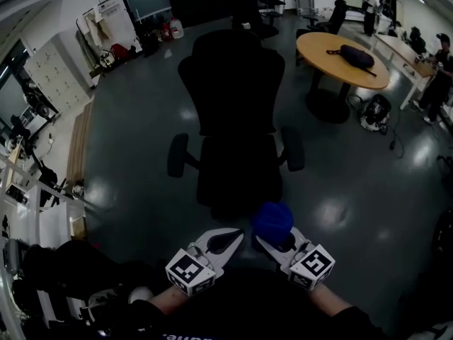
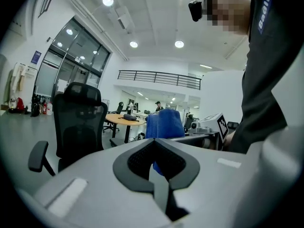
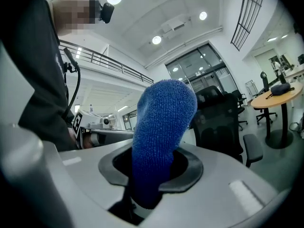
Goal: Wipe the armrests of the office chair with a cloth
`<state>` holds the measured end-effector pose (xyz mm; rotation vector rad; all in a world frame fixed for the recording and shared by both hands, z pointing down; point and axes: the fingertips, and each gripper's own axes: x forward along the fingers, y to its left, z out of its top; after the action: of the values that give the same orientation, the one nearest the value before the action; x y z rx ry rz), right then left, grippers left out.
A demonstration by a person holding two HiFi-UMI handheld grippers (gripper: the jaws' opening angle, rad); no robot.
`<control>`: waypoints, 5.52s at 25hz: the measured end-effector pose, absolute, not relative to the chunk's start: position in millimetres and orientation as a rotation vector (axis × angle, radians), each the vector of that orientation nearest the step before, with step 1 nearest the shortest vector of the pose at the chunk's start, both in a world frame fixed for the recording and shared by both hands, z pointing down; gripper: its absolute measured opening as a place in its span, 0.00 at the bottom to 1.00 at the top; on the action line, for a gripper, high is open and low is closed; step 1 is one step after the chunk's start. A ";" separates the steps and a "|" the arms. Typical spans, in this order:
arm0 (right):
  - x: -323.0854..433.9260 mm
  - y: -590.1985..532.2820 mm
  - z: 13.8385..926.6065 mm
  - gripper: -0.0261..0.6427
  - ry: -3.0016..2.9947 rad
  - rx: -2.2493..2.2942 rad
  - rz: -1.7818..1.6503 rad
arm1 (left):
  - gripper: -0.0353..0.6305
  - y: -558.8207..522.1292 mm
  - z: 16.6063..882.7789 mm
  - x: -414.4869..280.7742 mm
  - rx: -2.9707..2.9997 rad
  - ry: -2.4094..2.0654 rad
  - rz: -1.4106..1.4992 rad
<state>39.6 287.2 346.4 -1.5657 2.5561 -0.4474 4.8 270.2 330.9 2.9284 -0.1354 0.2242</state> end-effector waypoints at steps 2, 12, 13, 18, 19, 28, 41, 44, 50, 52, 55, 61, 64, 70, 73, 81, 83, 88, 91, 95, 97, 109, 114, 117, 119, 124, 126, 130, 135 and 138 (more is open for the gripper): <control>49.8 286.2 347.8 0.22 2.553 -1.560 -0.464 | 0.08 270.2 332.6 11.9 2.920 -0.151 0.233; 59.3 214.2 361.6 0.22 2.578 -1.612 -0.511 | 0.08 188.7 355.9 8.0 2.881 -0.209 0.190; 58.3 199.4 364.1 0.22 2.578 -1.626 -0.517 | 0.08 171.8 359.4 4.9 2.882 -0.212 0.189; 47.4 113.2 365.0 0.22 2.575 -1.697 -0.520 | 0.08 73.7 371.8 -16.0 2.877 -0.219 0.185; 44.6 94.2 362.6 0.22 2.572 -1.710 -0.516 | 0.08 53.6 371.5 -21.2 2.880 -0.217 0.182; 19.4 -48.5 355.2 0.22 2.556 -1.819 -0.518 | 0.08 -87.1 375.7 -69.1 2.867 -0.204 0.164; -7.7 -157.1 384.2 0.22 2.780 -1.663 -0.519 | 0.08 -136.1 479.3 -122.4 2.742 -0.423 0.407; -6.8 -181.9 402.0 0.22 2.830 -1.631 -0.527 | 0.08 -136.7 519.3 -128.6 2.678 -0.471 0.494; -15.2 -239.4 426.9 0.22 2.936 -1.565 -0.553 | 0.08 -142.2 564.8 -140.7 2.562 -0.538 0.578; -15.6 -257.1 436.7 0.22 2.975 -1.547 -0.552 | 0.08 -142.9 571.9 -137.3 2.543 -0.546 0.577; -17.0 -282.0 454.0 0.22 3.024 -1.530 -0.562 | 0.08 -139.2 579.0 -134.6 2.518 -0.552 0.565; -24.5 -324.4 489.3 0.22 3.123 -1.501 -0.583 | 0.08 -130.0 595.3 -134.8 2.467 -0.571 0.562; -32.9 -342.1 508.3 0.22 3.216 -1.473 -0.560 | 0.08 -126.5 604.4 -136.2 2.440 -0.581 0.569; -53.1 -374.6 552.7 0.22 3.417 -1.461 -0.492 | 0.08 -132.1 617.2 -142.1 2.398 -0.621 0.546; -64.5 -382.3 574.6 0.22 3.525 -1.450 -0.439 | 0.08 -135.1 621.2 -143.3 2.393 -0.627 0.543; -93.6 -368.7 607.3 0.22 3.654 -1.382 -0.390 | 0.08 -135.8 628.2 -143.2 2.393 -0.606 0.547; -98.1 -365.5 608.4 0.22 3.654 -1.386 -0.382 | 0.08 -135.0 629.4 -143.3 2.398 -0.592 0.547; -104.9 -352.5 608.0 0.22 3.647 -1.381 -0.390 | 0.08 -126.4 630.7 -141.6 2.409 -0.549 0.558; -108.6 -342.9 606.5 0.22 3.633 -1.381 -0.407 | 0.08 -120.6 630.5 -139.0 2.413 -0.524 0.565; -119.1 -324.8 605.0 0.22 3.650 -1.323 -0.407 | 0.08 -114.6 630.6 -137.2 2.420 -0.498 0.571; -126.3 -312.2 605.5 0.22 3.663 -1.279 -0.409 | 0.08 -111.3 631.5 -137.2 2.423 -0.488 0.575; -165.1 -240.3 600.6 0.22 3.706 -1.014 -0.443 | 0.08 -115.2 631.5 -141.1 2.425 -0.535 0.591; -176.7 -214.8 599.7 0.22 3.703 -0.934 -0.496 | 0.08 -117.7 631.6 -142.2 2.414 -0.565 0.579; -183.0 -196.9 599.2 0.22 3.707 -0.873 -0.525 | 0.08 -118.3 632.2 -142.4 2.407 -0.582 0.578; -186.8 -186.0 599.2 0.22 3.707 -0.839 -0.542 | 0.08 -118.7 632.4 -142.9 2.404 -0.592 0.577; -194.4 -166.2 598.4 0.22 3.712 -0.762 -0.576 | 0.08 -120.7 633.2 -145.5 2.397 -0.613 0.579; -195.8 -158.5 597.9 0.22 3.717 -0.732 -0.583 | 0.08 -120.6 633.5 -146.8 2.396 -0.617 0.585; -194.6 -146.0 590.5 0.22 3.722 -0.684 -0.581 | 0.08 -121.3 633.5 -148.8 2.388 -0.635 0.594; -173.9 -168.9 562.4 0.23 3.640 -0.817 -0.513 | 0.08 -124.4 629.8 -151.9 2.390 -0.657 0.604; -146.3 -199.6 550.2 0.23 3.597 -0.967 -0.467 | 0.08 -125.3 626.8 -152.2 2.394 -0.660 0.606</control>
<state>-146.3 -199.6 550.2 -0.9667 3.5969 -0.4665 -152.2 -125.3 626.8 2.3942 -0.6597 0.6056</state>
